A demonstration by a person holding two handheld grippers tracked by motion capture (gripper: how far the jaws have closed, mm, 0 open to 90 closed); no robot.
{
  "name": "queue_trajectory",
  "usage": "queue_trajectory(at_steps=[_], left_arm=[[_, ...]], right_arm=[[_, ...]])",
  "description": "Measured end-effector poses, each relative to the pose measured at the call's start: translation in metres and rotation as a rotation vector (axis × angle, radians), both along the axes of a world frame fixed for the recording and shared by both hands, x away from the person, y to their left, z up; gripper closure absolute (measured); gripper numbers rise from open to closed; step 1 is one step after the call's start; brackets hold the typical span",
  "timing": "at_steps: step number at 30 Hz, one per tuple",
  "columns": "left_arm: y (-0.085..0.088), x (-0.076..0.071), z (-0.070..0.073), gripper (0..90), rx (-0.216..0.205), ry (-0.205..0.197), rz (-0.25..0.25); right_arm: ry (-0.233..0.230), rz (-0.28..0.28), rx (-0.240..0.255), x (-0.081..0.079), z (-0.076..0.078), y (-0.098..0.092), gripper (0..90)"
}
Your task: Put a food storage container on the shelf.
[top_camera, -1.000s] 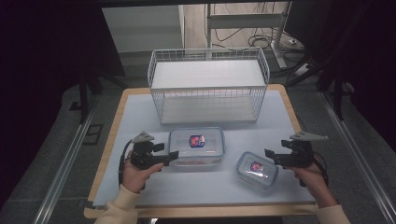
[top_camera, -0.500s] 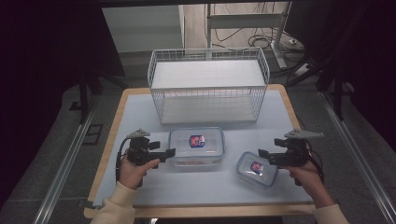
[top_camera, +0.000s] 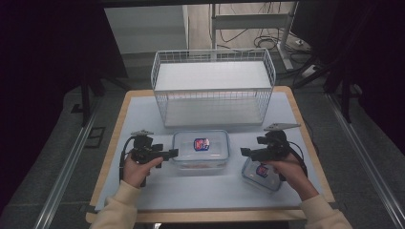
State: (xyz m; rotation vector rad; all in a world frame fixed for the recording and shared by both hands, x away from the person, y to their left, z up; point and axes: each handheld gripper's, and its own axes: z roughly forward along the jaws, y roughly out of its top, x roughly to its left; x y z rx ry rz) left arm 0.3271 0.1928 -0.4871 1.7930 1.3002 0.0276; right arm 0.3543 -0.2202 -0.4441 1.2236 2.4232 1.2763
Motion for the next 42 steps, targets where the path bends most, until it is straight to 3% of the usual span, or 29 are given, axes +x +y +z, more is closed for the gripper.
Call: queue_trajectory(at_steps=[2, 3, 5, 6, 11, 18, 24, 26, 29, 38, 42], left_arm=[[-0.001, 0.005, -0.004, 15.9, -0.006, 0.018, -0.002], [-0.003, 0.009, -0.008, 16.0, 0.018, 0.025, -0.003], [-0.004, 0.012, -0.011, 16.0, 0.006, 0.036, -0.006], [-0.004, 0.014, -0.013, 16.0, -0.011, 0.043, -0.007], [-0.008, 0.021, -0.020, 17.0, -0.051, 0.073, -0.020], [-0.009, 0.028, -0.027, 17.7, -0.105, 0.108, -0.034], [-0.012, 0.031, -0.032, 19.0, -0.156, 0.143, -0.075], [-0.012, 0.031, -0.032, 18.8, -0.158, 0.144, -0.074], [-0.010, 0.031, -0.033, 20.3, -0.180, 0.152, -0.070], [-0.009, 0.031, -0.035, 20.3, -0.191, 0.162, -0.072], [-0.009, 0.030, -0.034, 21.2, -0.186, 0.161, -0.071]], right_arm=[[0.018, -0.001, -0.001, 0.005, -0.001, 0.008, 8.3], [0.039, -0.012, -0.005, 0.010, -0.003, 0.015, 7.3], [0.050, -0.018, -0.007, 0.012, -0.004, 0.018, 6.9], [0.087, -0.031, -0.002, 0.018, -0.008, 0.024, 5.7], [0.148, -0.037, -0.018, 0.030, -0.015, 0.038, 5.9], [0.189, -0.026, -0.032, 0.039, -0.021, 0.051, 9.9], [0.281, -0.018, -0.028, 0.048, -0.034, 0.061, 11.9], [0.285, -0.013, -0.028, 0.048, -0.035, 0.062, 12.6], [0.332, 0.000, 0.009, 0.051, -0.040, 0.066, 13.2], [0.414, 0.051, 0.049, 0.054, -0.047, 0.073, 11.8], [0.423, 0.043, 0.049, 0.054, -0.046, 0.072, 15.6]])
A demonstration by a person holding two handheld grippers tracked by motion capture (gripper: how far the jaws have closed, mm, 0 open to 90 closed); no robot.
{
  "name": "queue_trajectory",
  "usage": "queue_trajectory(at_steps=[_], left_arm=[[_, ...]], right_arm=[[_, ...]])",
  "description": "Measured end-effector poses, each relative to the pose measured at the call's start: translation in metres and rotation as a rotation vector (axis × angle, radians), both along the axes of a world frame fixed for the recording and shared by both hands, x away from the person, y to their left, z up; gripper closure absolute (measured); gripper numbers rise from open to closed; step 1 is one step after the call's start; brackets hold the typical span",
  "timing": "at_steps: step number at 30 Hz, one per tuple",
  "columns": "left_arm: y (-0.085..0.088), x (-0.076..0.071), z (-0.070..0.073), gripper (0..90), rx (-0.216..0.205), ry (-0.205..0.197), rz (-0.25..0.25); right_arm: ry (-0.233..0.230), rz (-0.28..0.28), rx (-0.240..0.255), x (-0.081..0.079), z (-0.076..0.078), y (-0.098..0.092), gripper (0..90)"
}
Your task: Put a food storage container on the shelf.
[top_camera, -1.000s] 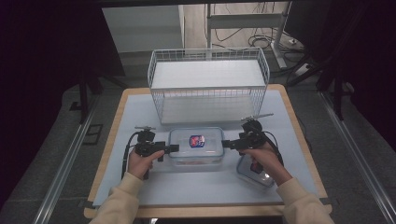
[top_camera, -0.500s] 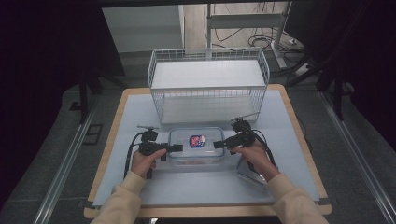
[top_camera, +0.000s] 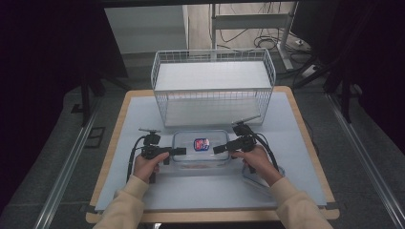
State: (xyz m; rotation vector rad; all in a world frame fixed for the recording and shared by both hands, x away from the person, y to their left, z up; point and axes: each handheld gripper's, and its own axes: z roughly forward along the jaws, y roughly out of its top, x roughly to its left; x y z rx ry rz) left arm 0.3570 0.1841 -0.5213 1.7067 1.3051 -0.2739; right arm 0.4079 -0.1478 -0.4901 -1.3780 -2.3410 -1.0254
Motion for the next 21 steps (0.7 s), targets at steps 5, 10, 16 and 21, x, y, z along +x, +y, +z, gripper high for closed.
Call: queue_trajectory(at_steps=[5, 10, 16, 21], left_arm=[[-0.001, -0.005, 0.003, 23.5, 0.016, -0.018, 0.004], [0.003, -0.015, 0.007, 31.1, 0.004, -0.052, 0.017], [0.006, -0.023, 0.009, 38.0, -0.004, -0.086, 0.017], [0.012, -0.029, 0.009, 42.9, -0.028, -0.106, -0.001]], right_arm=[[0.024, -0.023, 0.045, 0.001, 0.000, -0.009, 24.3], [0.000, -0.019, 0.079, -0.005, 0.004, -0.018, 34.1], [-0.054, 0.004, 0.105, -0.015, 0.007, -0.024, 39.6], [-0.074, 0.016, 0.138, -0.021, 0.007, -0.030, 44.2]])
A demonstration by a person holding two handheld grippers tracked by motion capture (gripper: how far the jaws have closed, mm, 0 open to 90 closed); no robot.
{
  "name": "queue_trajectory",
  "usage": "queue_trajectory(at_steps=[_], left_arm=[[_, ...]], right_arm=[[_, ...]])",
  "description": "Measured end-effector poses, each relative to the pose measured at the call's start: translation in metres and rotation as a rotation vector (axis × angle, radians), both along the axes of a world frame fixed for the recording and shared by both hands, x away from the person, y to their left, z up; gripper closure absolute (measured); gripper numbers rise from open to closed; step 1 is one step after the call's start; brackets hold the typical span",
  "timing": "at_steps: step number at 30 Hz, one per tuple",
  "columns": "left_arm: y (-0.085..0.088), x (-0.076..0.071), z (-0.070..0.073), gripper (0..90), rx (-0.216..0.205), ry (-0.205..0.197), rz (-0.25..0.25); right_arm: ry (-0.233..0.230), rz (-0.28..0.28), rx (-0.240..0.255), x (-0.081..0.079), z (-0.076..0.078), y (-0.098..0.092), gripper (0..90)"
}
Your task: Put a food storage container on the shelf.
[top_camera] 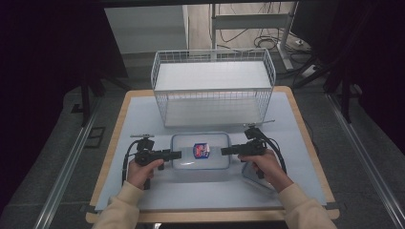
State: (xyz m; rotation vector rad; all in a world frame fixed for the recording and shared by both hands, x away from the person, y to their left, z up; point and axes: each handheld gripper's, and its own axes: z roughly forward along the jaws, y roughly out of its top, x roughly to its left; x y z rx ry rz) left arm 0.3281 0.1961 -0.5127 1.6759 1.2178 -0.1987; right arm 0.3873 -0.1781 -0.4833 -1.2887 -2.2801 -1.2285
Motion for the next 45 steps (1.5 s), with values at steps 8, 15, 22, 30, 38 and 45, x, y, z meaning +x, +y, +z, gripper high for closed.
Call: queue_trajectory(at_steps=[8, 15, 22, 30, 38, 45], left_arm=[[0.003, -0.002, 0.000, 45.6, -0.008, -0.011, -0.018], [0.003, -0.005, 0.001, 46.9, 0.000, -0.021, -0.022], [0.002, -0.010, 0.003, 47.7, 0.000, -0.032, -0.005], [0.002, -0.010, 0.008, 48.4, 0.002, -0.056, 0.001], [0.000, -0.010, 0.017, 49.0, 0.002, -0.083, 0.002], [-0.001, -0.009, 0.026, 49.2, 0.008, -0.104, 0.002]], right_arm=[[-0.023, 0.012, -0.003, -0.004, 0.001, -0.001, 46.3], [-0.023, 0.006, 0.004, -0.007, 0.002, -0.003, 47.9], [-0.026, -0.010, 0.035, -0.010, 0.002, -0.004, 49.5], [-0.071, -0.006, 0.040, -0.012, 0.006, -0.005, 49.8], [-0.124, -0.001, 0.046, -0.014, 0.016, -0.008, 49.7], [-0.151, 0.000, 0.056, -0.014, 0.024, -0.010, 49.7]])
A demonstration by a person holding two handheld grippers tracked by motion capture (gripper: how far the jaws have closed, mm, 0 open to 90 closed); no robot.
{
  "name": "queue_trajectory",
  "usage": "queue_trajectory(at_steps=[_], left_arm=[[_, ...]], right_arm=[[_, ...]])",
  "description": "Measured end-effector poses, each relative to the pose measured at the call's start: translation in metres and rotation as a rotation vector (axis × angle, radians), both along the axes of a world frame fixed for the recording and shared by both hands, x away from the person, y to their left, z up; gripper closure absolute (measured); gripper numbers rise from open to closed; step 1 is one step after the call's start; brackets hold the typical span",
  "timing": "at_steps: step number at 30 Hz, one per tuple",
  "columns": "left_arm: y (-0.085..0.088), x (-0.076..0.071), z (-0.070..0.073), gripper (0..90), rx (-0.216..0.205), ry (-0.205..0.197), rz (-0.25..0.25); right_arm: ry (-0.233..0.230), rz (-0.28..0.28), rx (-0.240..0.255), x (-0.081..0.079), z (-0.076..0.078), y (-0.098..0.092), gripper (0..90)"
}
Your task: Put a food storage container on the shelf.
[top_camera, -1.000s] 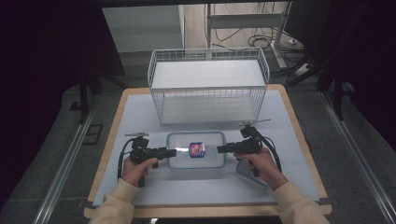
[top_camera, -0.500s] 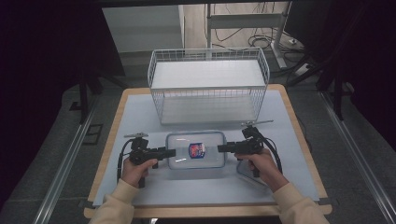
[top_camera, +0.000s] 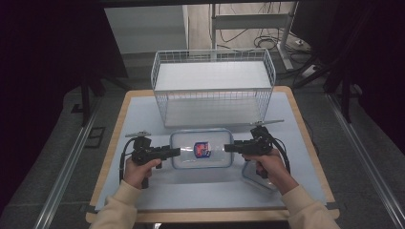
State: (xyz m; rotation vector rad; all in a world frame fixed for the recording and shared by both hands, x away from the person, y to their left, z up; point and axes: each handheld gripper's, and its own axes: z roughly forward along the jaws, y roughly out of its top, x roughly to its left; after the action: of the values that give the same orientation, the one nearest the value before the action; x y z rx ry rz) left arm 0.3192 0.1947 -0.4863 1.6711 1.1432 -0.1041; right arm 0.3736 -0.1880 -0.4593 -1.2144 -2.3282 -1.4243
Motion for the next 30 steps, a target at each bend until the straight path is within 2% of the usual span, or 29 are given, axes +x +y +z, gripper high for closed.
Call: queue_trajectory(at_steps=[13, 25, 30], left_arm=[[-0.006, 0.006, 0.024, 49.4, 0.007, -0.046, -0.008], [-0.011, 0.010, 0.040, 49.4, 0.005, -0.062, -0.011], [-0.013, 0.013, 0.050, 49.4, 0.005, -0.083, -0.011]], right_arm=[[-0.051, -0.005, 0.011, 0.002, 0.021, -0.007, 49.7], [-0.081, -0.015, 0.019, 0.002, 0.036, -0.012, 49.7], [-0.103, -0.015, 0.022, 0.004, 0.046, -0.014, 49.7]])
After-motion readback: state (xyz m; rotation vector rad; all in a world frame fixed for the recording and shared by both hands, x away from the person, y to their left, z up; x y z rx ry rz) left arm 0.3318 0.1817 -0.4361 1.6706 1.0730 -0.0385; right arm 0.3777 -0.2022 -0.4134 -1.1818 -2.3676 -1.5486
